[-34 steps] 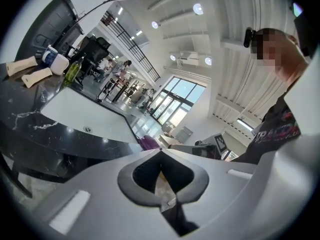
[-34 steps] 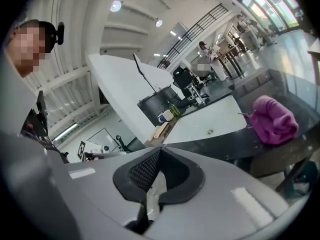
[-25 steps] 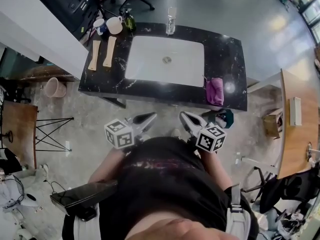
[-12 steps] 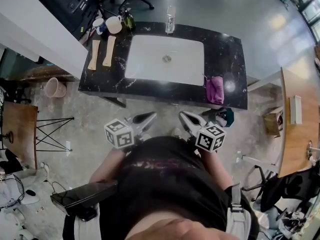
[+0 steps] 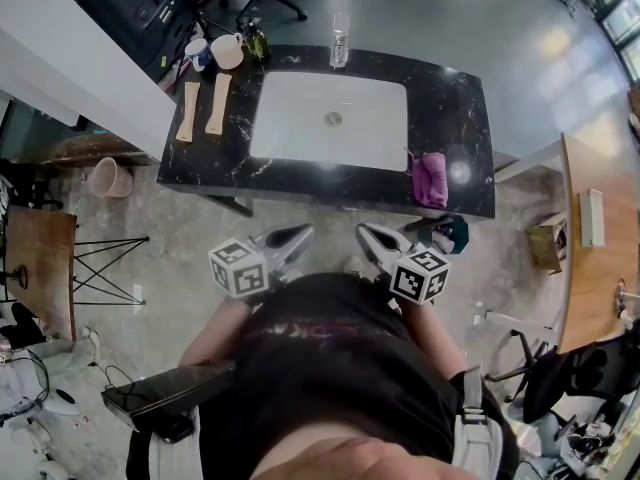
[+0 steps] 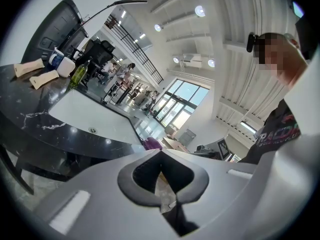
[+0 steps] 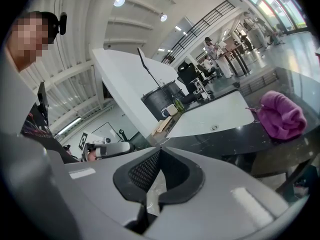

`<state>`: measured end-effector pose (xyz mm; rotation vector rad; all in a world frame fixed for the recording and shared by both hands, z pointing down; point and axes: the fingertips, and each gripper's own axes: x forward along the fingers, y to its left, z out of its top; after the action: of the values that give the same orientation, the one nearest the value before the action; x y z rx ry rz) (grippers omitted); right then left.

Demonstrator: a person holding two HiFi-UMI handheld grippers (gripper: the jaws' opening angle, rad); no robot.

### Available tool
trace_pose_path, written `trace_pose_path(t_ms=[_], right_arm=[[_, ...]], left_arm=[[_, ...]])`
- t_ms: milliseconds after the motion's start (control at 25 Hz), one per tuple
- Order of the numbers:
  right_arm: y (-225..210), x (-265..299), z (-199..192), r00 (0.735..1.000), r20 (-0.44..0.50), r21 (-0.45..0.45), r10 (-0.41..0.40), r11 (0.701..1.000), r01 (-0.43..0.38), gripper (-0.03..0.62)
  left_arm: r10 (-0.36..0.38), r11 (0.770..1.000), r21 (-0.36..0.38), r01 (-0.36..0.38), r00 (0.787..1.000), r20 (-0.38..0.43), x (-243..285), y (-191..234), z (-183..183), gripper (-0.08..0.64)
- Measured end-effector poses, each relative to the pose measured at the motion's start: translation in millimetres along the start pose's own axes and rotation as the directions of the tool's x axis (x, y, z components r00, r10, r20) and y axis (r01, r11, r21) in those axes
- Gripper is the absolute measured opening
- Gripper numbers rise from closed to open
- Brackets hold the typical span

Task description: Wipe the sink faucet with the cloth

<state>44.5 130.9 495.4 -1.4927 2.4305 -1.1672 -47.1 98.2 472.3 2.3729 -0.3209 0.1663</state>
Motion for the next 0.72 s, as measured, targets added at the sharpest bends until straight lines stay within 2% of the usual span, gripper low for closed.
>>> trace_pose_path(t_ms=[720], right_arm=[[-1.0,0.4,-3.8,1.000,-0.010,0.003,-0.007,1.000,0.007,0.011]], left_arm=[[-0.003,1.000,-0.001,0.003,1.000,-0.002,-0.9,0.4,-0.9,0.000]])
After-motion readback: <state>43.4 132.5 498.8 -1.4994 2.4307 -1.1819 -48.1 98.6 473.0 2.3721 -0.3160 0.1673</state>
